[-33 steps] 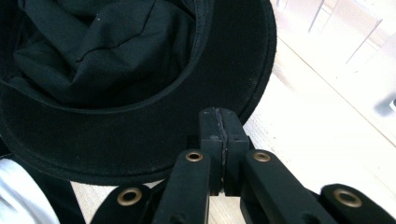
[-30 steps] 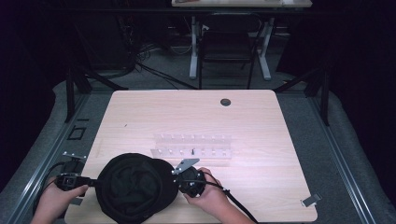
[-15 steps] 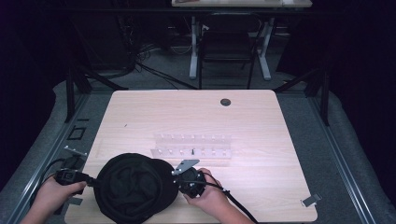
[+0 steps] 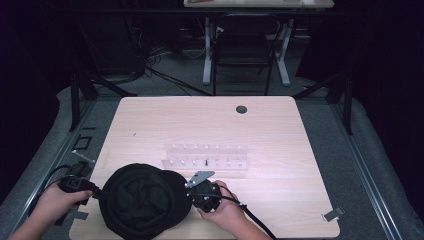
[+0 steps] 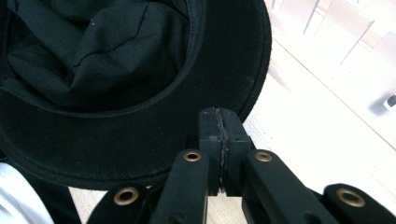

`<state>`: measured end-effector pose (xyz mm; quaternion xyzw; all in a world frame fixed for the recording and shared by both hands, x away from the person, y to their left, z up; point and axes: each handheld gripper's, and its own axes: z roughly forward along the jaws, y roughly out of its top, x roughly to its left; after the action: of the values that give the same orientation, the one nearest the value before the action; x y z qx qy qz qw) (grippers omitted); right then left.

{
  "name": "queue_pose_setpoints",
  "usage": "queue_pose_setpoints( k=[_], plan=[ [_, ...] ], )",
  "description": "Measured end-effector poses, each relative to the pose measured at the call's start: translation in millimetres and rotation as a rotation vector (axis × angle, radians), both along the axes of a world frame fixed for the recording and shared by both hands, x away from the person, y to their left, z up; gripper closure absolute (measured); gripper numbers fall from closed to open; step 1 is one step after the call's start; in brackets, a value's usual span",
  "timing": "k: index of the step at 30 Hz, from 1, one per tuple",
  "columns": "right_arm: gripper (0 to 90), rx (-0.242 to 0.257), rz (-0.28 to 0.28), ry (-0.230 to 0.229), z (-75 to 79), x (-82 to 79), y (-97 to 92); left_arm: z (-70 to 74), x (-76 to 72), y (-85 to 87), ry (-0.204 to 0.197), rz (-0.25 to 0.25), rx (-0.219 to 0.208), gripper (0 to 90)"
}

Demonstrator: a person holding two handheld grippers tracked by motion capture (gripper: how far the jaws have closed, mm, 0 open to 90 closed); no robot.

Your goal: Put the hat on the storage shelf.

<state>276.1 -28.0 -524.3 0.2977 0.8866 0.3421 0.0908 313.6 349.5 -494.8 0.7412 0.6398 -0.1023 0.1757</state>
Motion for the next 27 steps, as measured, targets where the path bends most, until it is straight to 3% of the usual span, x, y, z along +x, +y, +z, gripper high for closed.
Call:
queue_pose_setpoints(
  k=[2, 4, 10, 14, 21, 27],
  plan=[
    [88.5, -0.001, -0.003, 0.003, -0.5, 0.0, -0.6, 3.5, -0.3, 1.6, 0.024, 0.028, -0.023, 84.1],
    [88.1, -0.004, -0.004, 0.005, -1.2, 0.3, -1.2, 7.8, -1.4, 1.1, 0.019, 0.03, -0.031, 84.1],
    [87.3, -0.012, -0.011, 0.008, -3.8, 1.2, -2.3, 19.8, -2.7, -2.8, 0.032, 0.015, -0.029, 84.4],
    [86.6, -0.02, -0.012, 0.011, -4.8, 1.3, -2.8, 29.3, -2.7, -7.0, 0.018, 0.005, -0.025, 84.5],
    [83.1, -0.021, -0.006, 0.02, -7.1, 0.5, -5.7, 46.2, -1.3, -9.5, 0.011, 0.019, -0.101, 84.6],
    [81.2, -0.019, -0.004, 0.022, -7.5, -0.9, -7.3, 58.2, -1.4, -14.8, -0.001, 0.009, -0.121, 84.7]
  ],
)
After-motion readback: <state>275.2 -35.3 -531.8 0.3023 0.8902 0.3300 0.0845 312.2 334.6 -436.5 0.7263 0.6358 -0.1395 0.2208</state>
